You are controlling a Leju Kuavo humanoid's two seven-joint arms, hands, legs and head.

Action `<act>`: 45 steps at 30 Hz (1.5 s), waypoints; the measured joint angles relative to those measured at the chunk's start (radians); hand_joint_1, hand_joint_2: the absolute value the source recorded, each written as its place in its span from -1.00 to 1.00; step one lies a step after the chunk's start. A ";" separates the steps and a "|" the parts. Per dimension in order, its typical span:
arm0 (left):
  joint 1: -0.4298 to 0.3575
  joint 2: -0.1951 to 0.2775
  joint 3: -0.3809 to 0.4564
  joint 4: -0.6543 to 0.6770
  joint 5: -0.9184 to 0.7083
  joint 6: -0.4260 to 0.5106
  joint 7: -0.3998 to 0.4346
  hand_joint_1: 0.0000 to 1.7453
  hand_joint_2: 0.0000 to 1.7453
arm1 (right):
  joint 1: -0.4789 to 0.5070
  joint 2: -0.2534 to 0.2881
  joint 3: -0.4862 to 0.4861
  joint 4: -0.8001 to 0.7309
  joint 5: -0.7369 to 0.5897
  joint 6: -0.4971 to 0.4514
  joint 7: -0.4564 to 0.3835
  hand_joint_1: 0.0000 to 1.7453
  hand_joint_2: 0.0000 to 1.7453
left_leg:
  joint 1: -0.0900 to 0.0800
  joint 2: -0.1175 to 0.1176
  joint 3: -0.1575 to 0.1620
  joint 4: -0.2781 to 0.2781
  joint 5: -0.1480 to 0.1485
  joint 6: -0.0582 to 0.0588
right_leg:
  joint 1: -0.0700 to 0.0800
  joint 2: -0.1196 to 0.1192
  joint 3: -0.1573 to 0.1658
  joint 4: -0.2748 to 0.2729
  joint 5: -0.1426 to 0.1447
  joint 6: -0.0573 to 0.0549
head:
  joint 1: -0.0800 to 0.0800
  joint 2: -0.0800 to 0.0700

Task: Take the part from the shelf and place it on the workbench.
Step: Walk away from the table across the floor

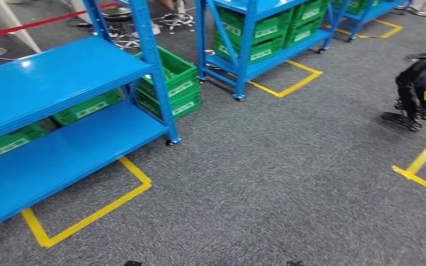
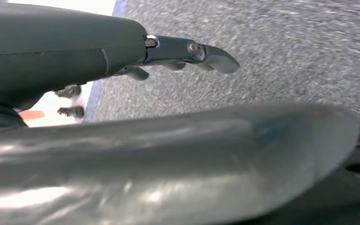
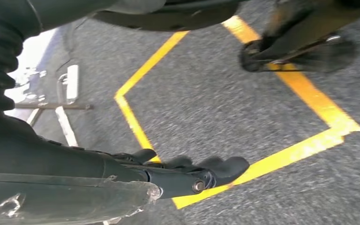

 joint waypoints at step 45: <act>-0.003 -0.004 0.004 0.001 -0.009 0.007 -0.005 -1.00 -1.00 | 0.009 0.007 -0.037 0.003 0.064 -0.057 0.010 -1.00 0.00 | 0.001 0.036 -0.151 0.267 -0.100 -0.057 | -0.009 0.011 0.098 -0.249 0.119 -0.047 | -0.021 0.000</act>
